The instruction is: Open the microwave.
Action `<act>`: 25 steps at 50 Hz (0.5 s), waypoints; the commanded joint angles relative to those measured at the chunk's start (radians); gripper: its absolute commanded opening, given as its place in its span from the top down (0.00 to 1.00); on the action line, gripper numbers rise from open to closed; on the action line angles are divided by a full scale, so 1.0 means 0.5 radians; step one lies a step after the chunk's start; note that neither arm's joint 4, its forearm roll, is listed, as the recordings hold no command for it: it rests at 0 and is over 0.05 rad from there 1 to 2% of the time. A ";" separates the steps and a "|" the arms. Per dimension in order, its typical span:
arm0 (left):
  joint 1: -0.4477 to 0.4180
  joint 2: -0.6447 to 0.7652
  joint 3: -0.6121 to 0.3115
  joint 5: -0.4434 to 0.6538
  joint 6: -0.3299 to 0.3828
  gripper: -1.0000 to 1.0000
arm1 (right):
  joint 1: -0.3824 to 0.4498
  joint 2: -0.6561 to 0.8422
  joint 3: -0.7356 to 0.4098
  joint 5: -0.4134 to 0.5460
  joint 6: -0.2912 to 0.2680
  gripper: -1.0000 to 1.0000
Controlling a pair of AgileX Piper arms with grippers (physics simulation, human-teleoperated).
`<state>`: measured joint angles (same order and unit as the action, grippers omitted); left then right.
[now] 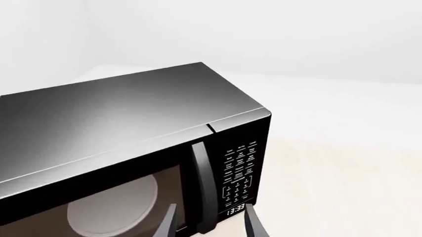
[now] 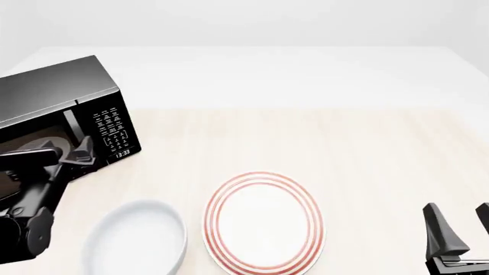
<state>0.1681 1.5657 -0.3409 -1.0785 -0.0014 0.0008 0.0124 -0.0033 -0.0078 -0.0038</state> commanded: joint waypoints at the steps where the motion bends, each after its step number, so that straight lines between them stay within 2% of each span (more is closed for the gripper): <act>1: 0.006 0.110 -0.060 -0.021 -0.009 0.00 | 0.000 0.000 0.000 0.000 0.000 0.00; 25: 0.028 0.322 -0.183 -0.059 0.026 0.00 | 0.000 0.000 0.000 0.000 0.000 0.00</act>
<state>0.1819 1.6901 -0.4090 -1.1027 0.0081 0.0008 0.0125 -0.0033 -0.0078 -0.0038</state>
